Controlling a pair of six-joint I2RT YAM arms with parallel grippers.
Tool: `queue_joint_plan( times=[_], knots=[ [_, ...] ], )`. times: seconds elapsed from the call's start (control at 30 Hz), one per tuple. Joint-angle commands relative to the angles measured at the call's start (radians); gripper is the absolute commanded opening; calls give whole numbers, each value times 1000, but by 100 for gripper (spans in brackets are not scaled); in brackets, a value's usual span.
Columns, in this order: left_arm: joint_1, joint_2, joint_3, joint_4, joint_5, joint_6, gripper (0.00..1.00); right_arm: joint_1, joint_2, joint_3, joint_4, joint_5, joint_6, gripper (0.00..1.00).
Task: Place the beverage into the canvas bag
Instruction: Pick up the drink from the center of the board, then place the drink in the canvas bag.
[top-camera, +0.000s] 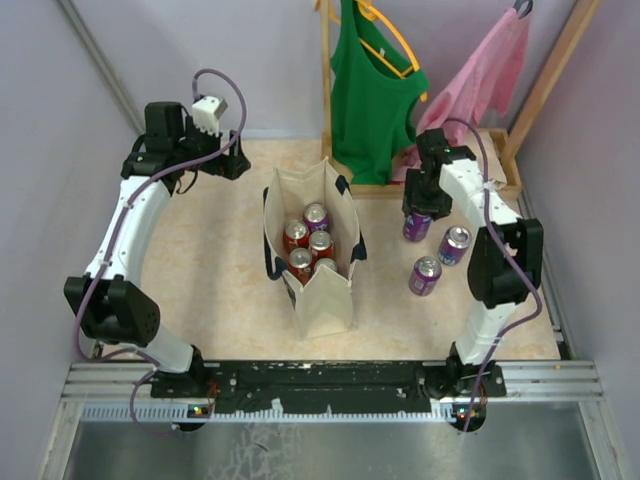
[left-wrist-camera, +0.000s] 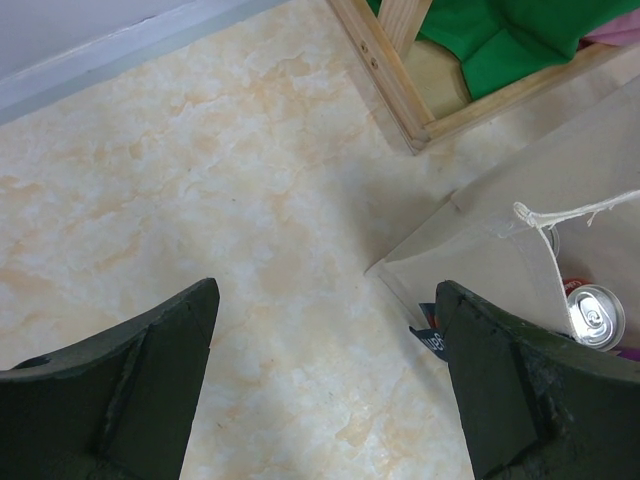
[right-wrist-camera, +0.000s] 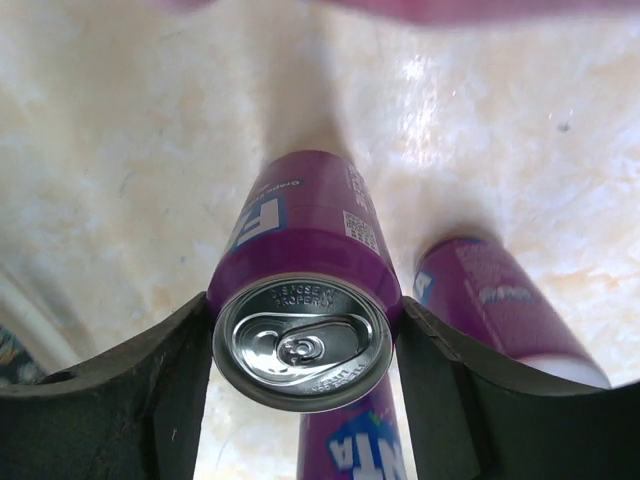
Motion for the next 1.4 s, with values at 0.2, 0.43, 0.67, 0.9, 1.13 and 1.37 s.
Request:
queue_joint_plan(
  times=[0.2, 0.43, 0.67, 0.9, 1.13, 1.37],
  knots=[
    [4, 54, 23, 30, 55, -13, 94, 116, -347, 179, -147, -79, 129, 0],
    [5, 93, 15, 68, 93, -18, 93, 228, -508, 169, -155, -73, 239, 0],
    [6, 110, -14, 101, 111, -16, 93, 396, -551, 269, -123, 30, 298, 0],
    [12, 116, -34, 124, 131, -28, 93, 610, -346, 598, -207, 192, 212, 0],
    [17, 84, -87, 143, 140, -27, 93, 731, -57, 877, -374, 180, 132, 0],
    [18, 68, -120, 150, 152, -22, 93, 799, -13, 833, -456, 154, 169, 0]
  ],
)
